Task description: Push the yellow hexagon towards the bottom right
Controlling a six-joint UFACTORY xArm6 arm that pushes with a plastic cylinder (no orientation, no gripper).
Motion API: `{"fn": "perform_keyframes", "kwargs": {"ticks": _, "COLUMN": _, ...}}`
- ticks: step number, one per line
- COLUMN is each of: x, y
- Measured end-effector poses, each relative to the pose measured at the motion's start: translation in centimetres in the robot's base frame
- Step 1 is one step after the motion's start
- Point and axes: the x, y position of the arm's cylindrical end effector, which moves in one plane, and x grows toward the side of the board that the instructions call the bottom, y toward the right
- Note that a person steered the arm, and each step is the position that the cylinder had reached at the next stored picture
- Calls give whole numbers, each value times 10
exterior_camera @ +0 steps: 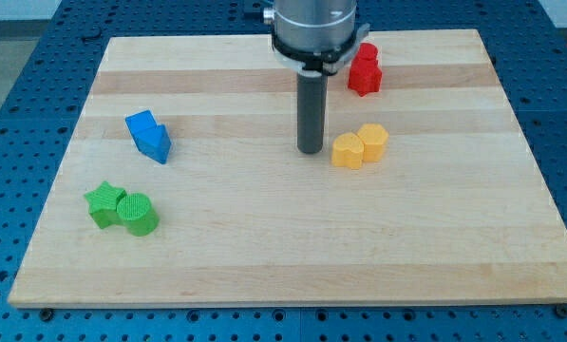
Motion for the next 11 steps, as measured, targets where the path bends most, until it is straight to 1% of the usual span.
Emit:
{"fn": "perform_keyframes", "kwargs": {"ticks": 1, "x": -34, "y": 1}}
{"fn": "perform_keyframes", "kwargs": {"ticks": 2, "x": -59, "y": 14}}
{"fn": "perform_keyframes", "kwargs": {"ticks": 3, "x": -51, "y": 28}}
{"fn": "perform_keyframes", "kwargs": {"ticks": 5, "x": -39, "y": 36}}
{"fn": "perform_keyframes", "kwargs": {"ticks": 6, "x": -14, "y": 56}}
{"fn": "perform_keyframes", "kwargs": {"ticks": 8, "x": 18, "y": 99}}
{"fn": "perform_keyframes", "kwargs": {"ticks": 9, "x": 44, "y": 100}}
{"fn": "perform_keyframes", "kwargs": {"ticks": 10, "x": 54, "y": 108}}
{"fn": "perform_keyframes", "kwargs": {"ticks": 11, "x": 36, "y": 110}}
